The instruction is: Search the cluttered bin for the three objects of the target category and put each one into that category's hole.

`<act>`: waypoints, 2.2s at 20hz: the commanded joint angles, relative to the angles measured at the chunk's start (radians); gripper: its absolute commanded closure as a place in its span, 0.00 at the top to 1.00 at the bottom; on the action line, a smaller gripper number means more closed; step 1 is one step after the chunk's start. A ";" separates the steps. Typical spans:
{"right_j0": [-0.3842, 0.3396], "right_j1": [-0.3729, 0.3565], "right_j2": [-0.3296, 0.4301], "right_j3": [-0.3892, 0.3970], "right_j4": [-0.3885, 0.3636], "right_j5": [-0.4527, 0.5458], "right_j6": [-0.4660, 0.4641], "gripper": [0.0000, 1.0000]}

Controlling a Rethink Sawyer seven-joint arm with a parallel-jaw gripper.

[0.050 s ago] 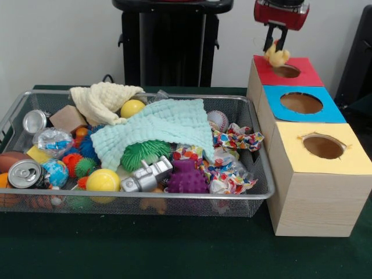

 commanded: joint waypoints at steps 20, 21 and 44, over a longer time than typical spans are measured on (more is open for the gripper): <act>0.046 0.232 0.156 -0.202 0.043 -0.107 0.168 0.00; 0.051 0.233 0.156 -0.203 0.043 -0.106 0.170 0.00; -0.146 0.012 0.142 0.064 -0.153 -0.093 -0.019 0.00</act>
